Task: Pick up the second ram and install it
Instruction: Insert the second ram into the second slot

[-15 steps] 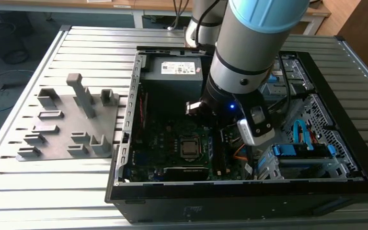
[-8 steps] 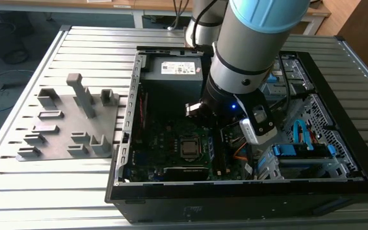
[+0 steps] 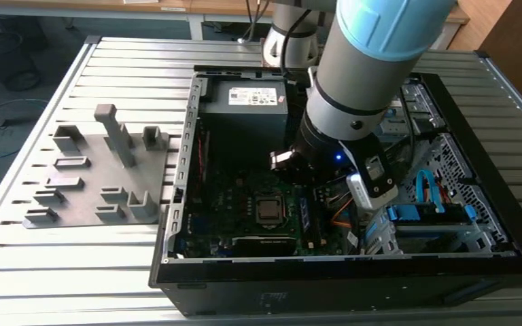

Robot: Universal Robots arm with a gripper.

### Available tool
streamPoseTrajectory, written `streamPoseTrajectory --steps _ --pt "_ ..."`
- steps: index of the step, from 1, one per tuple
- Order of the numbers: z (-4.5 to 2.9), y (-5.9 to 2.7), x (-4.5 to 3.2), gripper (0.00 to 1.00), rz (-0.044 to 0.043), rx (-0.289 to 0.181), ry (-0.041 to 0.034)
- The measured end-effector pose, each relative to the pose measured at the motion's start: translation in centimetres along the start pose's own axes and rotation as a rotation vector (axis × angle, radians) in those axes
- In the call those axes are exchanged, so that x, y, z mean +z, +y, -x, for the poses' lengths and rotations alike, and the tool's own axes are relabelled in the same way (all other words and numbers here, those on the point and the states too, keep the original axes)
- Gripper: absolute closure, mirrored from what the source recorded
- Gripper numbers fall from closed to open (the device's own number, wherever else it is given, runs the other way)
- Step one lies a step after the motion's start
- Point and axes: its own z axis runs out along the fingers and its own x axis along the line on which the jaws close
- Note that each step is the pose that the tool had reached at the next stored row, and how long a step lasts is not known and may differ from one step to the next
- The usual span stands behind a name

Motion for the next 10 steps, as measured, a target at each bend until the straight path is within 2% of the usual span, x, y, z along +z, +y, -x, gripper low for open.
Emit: streamPoseTrajectory --steps 2,5,10 --pt "0.15 -0.03 0.36 0.87 -0.0001 -0.003 0.0009" --pt "0.21 -0.05 0.71 0.87 -0.0014 -0.034 0.0036" --pt "0.29 -0.04 0.83 0.87 -0.0030 -0.032 0.0036"
